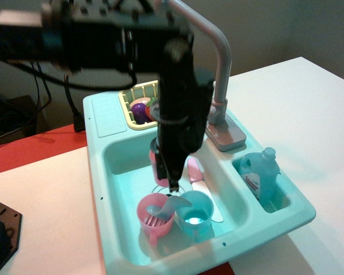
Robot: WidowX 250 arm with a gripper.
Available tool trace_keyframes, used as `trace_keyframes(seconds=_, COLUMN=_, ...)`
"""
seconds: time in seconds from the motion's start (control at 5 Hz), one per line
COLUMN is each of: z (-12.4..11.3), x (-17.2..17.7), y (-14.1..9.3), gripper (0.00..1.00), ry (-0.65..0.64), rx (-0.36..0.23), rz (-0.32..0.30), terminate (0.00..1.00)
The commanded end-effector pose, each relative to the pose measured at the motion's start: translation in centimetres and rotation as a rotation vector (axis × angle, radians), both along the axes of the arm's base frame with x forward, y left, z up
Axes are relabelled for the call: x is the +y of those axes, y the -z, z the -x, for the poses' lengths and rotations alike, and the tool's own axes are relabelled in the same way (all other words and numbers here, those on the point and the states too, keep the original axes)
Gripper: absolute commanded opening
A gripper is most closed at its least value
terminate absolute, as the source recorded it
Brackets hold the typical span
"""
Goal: Put cup from counter to sink
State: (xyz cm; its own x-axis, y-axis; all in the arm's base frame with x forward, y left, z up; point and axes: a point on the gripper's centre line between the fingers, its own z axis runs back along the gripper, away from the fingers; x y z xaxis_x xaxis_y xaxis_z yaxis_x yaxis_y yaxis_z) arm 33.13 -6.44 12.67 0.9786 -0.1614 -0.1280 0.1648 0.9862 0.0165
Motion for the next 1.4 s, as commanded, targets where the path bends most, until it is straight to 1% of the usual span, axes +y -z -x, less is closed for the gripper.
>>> trace_keyframes(seconds=0.0, z=0.8, x=0.8, y=2.2, gripper=0.00, ry=-0.053, rx=-0.014, rz=-0.059, terminate=0.00)
trace_keyframes(seconds=0.2, z=0.9, x=1.4, y=2.5, gripper=0.00, ry=-0.054, rx=-0.017, rz=-0.095, terminate=0.00)
trace_keyframes(seconds=0.4, z=0.6, x=1.8, y=1.8, gripper=1.00, ry=-0.056, rx=-0.030, rz=-0.069, terminate=0.00)
trace_keyframes(seconds=0.6, z=0.4, x=2.1, y=0.9, gripper=1.00, ry=-0.091, rx=-0.014, rz=-0.096, terminate=0.00)
trace_keyframes(seconds=0.8, z=0.4, x=2.6, y=-0.4, gripper=1.00, ry=-0.112, rx=-0.020, rz=-0.098, terminate=0.00)
trace_keyframes(seconds=1.0, z=0.4, x=3.6, y=-3.5, gripper=1.00, ry=-0.123, rx=-0.037, rz=-0.123, terminate=0.00)
trace_keyframes(seconds=1.2, z=1.1, x=4.8, y=-7.9, gripper=1.00, ry=-0.120, rx=-0.045, rz=-0.148, terminate=0.00)
